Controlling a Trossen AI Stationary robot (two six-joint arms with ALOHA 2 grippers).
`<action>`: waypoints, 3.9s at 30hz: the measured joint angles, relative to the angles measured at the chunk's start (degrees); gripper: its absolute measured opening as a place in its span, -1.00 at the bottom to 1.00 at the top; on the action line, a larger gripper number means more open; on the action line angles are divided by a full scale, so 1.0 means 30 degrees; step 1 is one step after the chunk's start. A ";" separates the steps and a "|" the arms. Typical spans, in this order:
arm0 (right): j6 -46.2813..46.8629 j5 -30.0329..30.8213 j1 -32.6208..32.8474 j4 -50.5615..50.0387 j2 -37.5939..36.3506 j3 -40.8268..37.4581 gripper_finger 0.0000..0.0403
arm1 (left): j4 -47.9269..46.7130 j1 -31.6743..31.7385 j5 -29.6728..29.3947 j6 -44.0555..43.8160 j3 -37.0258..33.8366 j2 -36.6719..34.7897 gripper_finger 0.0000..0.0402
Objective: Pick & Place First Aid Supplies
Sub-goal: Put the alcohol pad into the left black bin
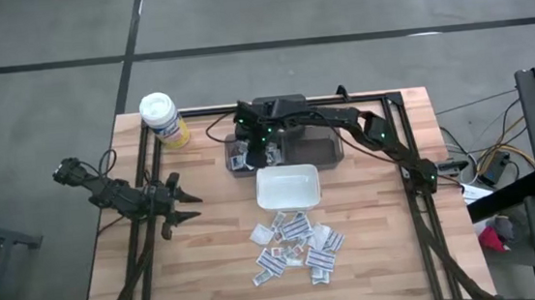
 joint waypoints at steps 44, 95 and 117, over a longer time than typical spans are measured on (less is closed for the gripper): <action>1.2364 -0.1585 1.3668 -0.7332 -0.3803 0.3094 -0.64 | 0.0000 0.0000 0.0015 0.0066 0.0000 0.0080 -0.12; 0.9757 -0.0616 1.8918 0.2863 -0.3129 -0.7940 -0.40 | 0.0044 0.0007 0.0036 -0.0080 0.0000 0.0087 -0.12; 0.8752 0.1539 1.8858 0.2623 -0.1319 -0.7003 -0.51 | 0.0087 0.0007 0.0029 -0.0080 0.0000 0.0095 -0.12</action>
